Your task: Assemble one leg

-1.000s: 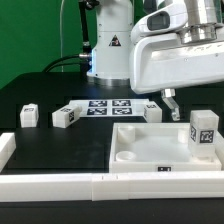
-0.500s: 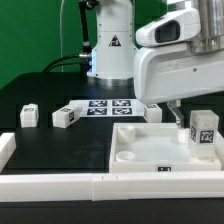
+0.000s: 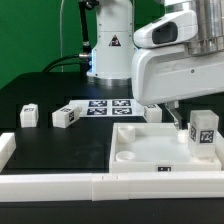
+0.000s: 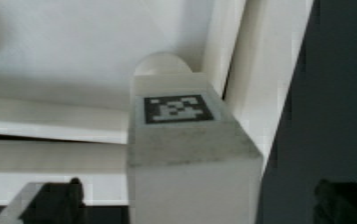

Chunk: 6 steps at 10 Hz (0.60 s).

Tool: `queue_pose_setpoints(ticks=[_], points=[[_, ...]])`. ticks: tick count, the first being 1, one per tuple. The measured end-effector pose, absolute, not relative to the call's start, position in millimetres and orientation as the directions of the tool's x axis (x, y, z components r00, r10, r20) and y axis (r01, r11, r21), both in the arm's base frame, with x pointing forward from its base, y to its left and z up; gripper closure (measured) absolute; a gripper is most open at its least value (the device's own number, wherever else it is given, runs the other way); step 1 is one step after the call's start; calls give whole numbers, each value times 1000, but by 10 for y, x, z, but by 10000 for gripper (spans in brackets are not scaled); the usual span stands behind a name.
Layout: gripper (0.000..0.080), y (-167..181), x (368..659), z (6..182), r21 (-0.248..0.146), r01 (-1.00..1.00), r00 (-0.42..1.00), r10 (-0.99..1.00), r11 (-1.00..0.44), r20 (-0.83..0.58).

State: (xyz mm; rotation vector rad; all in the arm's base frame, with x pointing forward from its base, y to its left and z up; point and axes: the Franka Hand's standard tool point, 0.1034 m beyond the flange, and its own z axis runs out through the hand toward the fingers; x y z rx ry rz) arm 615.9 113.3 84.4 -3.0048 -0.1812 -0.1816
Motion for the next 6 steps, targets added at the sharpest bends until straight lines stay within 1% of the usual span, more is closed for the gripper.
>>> queue_pose_setpoints(ticks=[2, 6], points=[[151, 1080, 6134, 784, -117, 80, 991, 66, -990, 117], [151, 1122, 6109, 757, -119, 85, 991, 71, -989, 112]])
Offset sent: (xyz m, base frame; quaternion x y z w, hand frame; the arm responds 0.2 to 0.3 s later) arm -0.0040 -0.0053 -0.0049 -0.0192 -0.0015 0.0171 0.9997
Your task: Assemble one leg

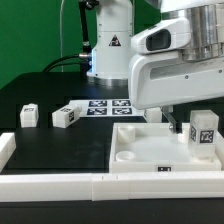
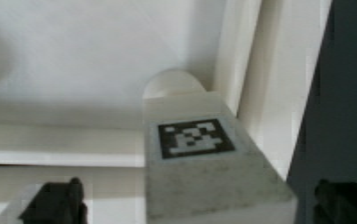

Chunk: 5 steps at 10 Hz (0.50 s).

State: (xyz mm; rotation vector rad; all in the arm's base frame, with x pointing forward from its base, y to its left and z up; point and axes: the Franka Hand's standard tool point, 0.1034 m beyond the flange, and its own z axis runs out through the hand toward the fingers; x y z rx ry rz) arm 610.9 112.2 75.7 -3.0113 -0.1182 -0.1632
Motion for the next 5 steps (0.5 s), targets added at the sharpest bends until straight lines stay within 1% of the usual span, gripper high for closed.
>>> queue_pose_setpoints(ticks=[1, 2, 3, 4, 5], points=[[286, 1137, 6103, 752, -119, 88, 991, 75, -989, 109], [286, 1126, 6105, 752, -119, 86, 991, 73, -989, 110], [426, 1127, 6105, 751, -119, 86, 991, 73, -989, 109], [504, 1127, 6104, 750, -119, 86, 991, 73, -989, 109], [504, 1127, 6103, 750, -120, 83, 992, 70, -989, 109]])
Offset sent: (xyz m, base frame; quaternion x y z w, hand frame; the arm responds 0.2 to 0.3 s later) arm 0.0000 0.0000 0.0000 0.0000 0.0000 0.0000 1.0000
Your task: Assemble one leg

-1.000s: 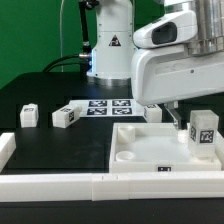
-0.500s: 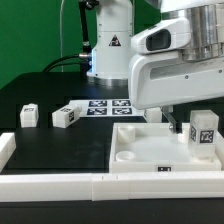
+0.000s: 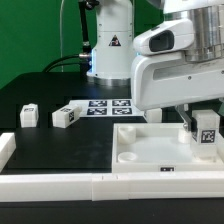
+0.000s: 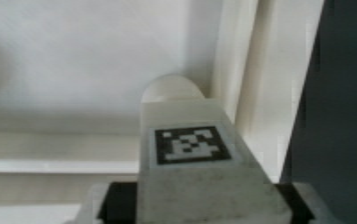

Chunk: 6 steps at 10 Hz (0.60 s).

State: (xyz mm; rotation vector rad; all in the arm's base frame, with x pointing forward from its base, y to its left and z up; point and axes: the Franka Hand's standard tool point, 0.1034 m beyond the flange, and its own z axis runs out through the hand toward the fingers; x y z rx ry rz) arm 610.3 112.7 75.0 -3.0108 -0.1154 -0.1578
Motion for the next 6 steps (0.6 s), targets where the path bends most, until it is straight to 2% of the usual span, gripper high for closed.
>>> queue_pose_setpoints(ticks=[3, 4, 6], points=[[504, 1130, 6103, 749, -129, 32, 994, 18, -991, 105], [504, 1140, 6095, 741, -169, -193, 973, -210, -967, 92], [504, 1162, 6052, 733, -198, -506, 851, -523, -840, 44]])
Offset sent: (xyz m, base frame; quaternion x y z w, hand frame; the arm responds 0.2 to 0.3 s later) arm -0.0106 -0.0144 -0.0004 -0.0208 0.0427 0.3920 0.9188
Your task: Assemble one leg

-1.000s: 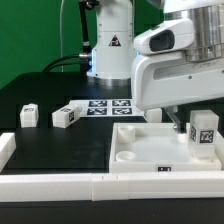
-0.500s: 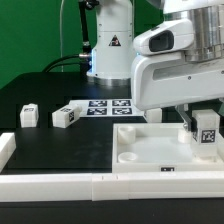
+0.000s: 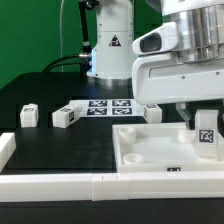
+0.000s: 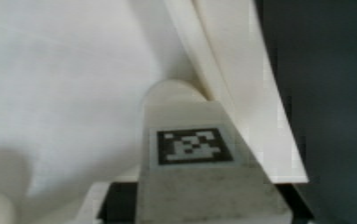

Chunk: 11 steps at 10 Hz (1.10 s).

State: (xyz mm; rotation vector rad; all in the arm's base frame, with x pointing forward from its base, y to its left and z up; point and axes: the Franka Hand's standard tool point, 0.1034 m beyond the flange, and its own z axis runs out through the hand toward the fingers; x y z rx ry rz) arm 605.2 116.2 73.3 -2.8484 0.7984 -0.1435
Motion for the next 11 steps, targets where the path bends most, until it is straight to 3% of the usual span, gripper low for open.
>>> queue_pose_setpoints(ticks=[2, 4, 6, 7, 8, 9, 10, 11], points=[[504, 1172, 6046, 727, -199, -725, 673, -739, -659, -6], [504, 1263, 6030, 731, -176, -927, 349, -934, -331, -80], [504, 1250, 6035, 729, -173, -956, 256, -961, -236, -104], [504, 1261, 6033, 729, -174, -956, 256, -961, -235, -108], [418, 1262, 6032, 729, -178, -946, 292, -951, -271, -103], [278, 1264, 6032, 729, -178, -944, 298, -949, -277, -102], [191, 1257, 6040, 735, -187, -913, 382, -920, -361, -85], [191, 1249, 6046, 737, -198, -830, 540, -840, -522, -47]])
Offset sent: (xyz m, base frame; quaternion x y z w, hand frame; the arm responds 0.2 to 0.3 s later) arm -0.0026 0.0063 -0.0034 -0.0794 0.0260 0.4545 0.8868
